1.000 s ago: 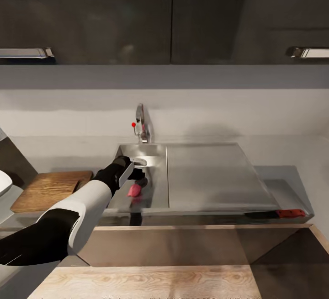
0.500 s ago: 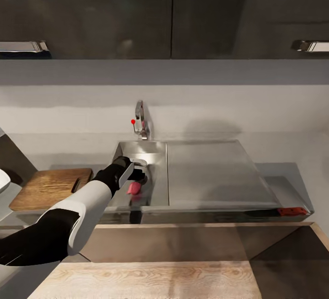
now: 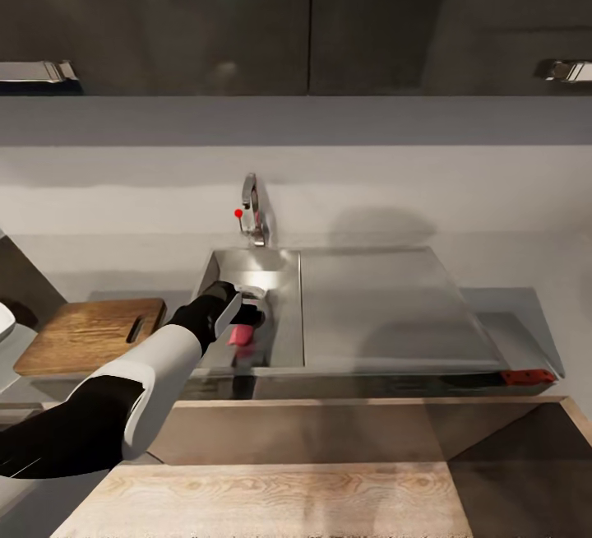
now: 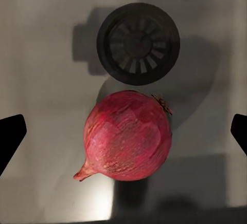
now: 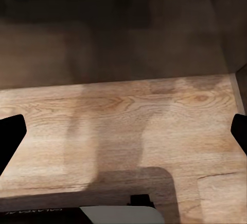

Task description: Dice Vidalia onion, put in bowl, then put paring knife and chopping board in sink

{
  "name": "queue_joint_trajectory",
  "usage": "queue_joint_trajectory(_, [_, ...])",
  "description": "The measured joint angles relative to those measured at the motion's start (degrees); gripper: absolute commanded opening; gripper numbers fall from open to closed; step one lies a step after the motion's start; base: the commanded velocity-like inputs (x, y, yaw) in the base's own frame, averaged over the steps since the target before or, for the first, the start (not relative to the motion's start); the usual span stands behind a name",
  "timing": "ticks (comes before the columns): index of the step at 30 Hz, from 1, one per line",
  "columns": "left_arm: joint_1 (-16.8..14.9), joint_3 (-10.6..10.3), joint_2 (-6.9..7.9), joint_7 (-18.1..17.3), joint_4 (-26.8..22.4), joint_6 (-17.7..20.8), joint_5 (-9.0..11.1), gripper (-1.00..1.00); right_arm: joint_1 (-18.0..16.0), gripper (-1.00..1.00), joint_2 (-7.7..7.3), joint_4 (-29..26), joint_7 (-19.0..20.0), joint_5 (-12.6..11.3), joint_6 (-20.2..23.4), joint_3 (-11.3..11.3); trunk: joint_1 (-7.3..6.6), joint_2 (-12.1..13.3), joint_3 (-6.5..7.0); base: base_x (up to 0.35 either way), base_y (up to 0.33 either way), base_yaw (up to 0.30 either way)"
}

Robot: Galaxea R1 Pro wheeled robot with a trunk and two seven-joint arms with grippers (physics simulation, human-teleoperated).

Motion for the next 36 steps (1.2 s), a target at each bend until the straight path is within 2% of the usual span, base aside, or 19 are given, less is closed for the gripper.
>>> queue_joint_trajectory(36, [0.0,0.0,0.02,0.0,0.7,-0.1,0.0,1.00,0.0,1.00,0.00,0.0,-0.1,0.0,-0.2,0.0,-0.01,0.0,-3.32,0.008,0.000,0.000])
